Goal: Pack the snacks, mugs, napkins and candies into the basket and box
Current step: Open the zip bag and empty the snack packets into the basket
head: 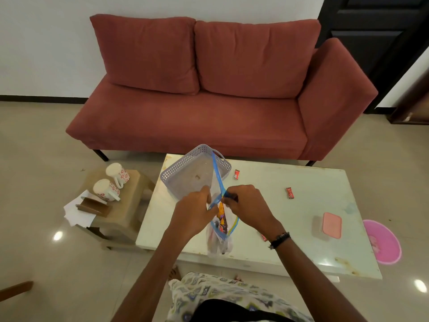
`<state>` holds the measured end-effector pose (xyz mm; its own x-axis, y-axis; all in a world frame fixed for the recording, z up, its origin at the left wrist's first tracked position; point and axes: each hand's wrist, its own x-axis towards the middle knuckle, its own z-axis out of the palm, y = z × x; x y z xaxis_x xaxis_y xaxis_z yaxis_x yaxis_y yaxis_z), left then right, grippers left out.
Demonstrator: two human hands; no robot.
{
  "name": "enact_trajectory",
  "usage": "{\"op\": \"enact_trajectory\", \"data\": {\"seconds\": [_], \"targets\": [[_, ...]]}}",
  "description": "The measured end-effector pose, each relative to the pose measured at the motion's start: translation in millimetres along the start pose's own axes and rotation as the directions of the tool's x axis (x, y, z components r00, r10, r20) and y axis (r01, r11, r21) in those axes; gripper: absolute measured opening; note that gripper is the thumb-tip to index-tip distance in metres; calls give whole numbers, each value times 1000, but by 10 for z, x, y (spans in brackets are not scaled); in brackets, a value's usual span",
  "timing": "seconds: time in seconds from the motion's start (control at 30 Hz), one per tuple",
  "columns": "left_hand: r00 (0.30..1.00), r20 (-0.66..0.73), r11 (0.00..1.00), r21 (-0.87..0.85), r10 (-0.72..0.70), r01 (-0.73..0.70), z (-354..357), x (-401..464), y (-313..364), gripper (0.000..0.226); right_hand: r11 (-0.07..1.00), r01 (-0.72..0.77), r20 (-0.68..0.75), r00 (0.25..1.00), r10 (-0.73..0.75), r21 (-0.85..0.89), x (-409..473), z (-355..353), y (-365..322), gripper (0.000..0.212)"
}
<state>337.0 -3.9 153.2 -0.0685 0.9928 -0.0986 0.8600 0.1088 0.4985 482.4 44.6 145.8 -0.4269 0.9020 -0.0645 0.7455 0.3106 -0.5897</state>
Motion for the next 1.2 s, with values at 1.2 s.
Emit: {"op": "enact_trajectory", "data": {"seconds": [1.2], "targets": [[905,-347,949,-276,-244,150,327,125,-92,27,932,-312,-222,937,270,-185,-46,-137,337,19]]}}
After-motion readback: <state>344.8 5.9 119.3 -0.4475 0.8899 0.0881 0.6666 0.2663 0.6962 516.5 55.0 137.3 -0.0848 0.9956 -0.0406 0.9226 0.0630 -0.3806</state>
